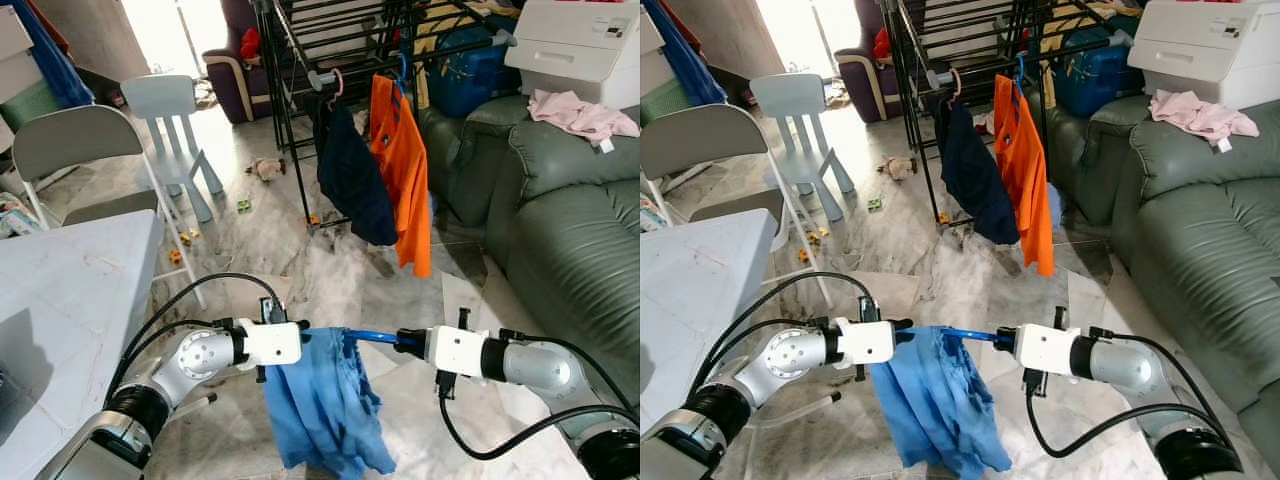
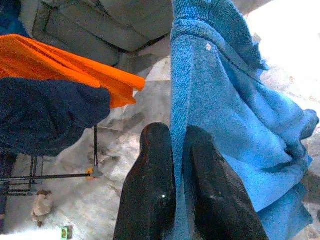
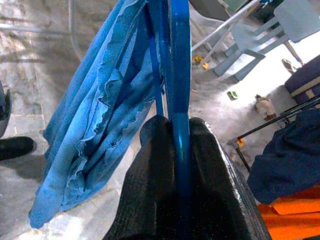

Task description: Hang hanger

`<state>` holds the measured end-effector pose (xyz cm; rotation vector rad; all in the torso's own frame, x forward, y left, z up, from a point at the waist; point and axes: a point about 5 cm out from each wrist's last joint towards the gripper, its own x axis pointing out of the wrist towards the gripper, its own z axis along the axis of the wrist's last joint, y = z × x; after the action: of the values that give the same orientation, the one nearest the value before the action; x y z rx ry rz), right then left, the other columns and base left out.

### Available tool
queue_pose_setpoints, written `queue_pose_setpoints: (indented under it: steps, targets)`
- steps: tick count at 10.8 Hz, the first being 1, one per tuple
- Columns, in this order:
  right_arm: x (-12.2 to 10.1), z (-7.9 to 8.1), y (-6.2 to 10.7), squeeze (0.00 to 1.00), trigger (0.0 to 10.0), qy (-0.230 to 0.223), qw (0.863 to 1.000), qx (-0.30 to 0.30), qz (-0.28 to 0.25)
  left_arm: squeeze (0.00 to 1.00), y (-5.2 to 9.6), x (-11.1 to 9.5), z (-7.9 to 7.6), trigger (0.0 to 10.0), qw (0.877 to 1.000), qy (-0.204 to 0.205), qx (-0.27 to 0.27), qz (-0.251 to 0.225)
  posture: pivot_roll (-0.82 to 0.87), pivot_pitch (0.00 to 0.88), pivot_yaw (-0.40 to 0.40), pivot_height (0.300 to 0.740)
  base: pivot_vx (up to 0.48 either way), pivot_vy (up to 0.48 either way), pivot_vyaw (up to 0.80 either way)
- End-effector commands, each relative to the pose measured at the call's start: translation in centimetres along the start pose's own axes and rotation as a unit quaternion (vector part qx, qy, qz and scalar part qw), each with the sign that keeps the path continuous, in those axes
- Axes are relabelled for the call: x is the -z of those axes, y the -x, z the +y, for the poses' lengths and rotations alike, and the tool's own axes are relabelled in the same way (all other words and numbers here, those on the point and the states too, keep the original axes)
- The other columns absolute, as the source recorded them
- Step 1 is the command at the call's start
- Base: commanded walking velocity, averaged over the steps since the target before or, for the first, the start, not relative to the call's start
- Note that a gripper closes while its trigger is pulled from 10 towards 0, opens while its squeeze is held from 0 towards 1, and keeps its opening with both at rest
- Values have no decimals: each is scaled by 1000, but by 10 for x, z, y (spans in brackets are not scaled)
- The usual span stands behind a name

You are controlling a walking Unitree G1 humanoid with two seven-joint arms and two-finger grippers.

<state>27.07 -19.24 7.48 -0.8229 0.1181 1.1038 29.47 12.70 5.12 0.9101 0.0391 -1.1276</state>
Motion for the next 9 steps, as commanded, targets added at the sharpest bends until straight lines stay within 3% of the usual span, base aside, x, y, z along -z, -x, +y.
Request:
queue_pose_setpoints:
  steps: [1,2,4,6,8,9]
  targets:
    - [-12,-11,-5,282,10000,16,999,18,-32,0,1,2,5,0,1000,6,-11,5,-121,0,150,740,0,0,0]
    - [-9,-17,-5,1000,10000,14,999,23,-19,0,4,4,10,0,999,29,-38,5,-119,0,143,740,0,0,0]
    - [-7,-22,-4,1000,10000,26,999,27,-6,0,6,7,9,0,998,37,-43,9,-116,0,135,740,0,0,0]
    - [-5,-38,1,1000,10000,41,998,50,12,0,10,12,7,0,997,50,-51,18,-114,0,130,740,0,0,0]
    - [-6,-69,16,1000,10000,52,993,105,29,0,15,20,7,0,995,61,-66,40,-122,0,133,740,0,0,0]
    - [-6,-76,20,1000,10000,58,990,124,34,0,16,23,8,0,994,63,-71,48,-124,0,134,740,0,0,0]
